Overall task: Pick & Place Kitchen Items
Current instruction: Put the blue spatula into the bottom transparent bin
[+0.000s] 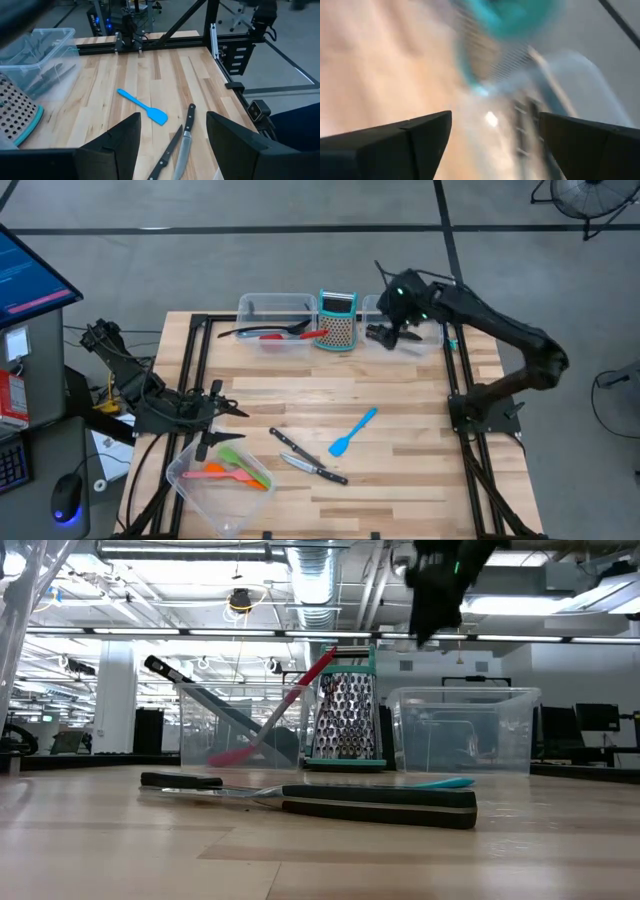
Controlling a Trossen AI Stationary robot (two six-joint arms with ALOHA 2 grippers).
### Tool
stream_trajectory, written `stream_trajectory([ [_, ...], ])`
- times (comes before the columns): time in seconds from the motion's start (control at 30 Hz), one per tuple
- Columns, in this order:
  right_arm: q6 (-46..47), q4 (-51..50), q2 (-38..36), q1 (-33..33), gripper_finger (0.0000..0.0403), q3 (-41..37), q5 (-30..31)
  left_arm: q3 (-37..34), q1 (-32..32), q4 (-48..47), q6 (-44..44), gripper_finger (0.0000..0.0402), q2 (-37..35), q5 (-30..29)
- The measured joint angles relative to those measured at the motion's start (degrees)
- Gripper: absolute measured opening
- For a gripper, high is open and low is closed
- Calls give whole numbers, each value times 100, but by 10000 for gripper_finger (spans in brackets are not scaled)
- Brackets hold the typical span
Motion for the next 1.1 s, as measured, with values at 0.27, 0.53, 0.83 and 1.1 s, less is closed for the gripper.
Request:
stream_trajectory([
  [0.27,741,35,-831,2242,291,-103,-173,0,0,0,-2,206,0,0],
  [0.53,988,2,-304,3704,291,-1054,429,0,0,4,-4,206,0,0],
  [0.83,132,1017,1324,3861,291,-1566,379,0,0,8,-7,206,0,-2],
  [1.1,-528,1359,2601,3957,291,-1532,222,0,0,4,-8,206,0,-2],
])
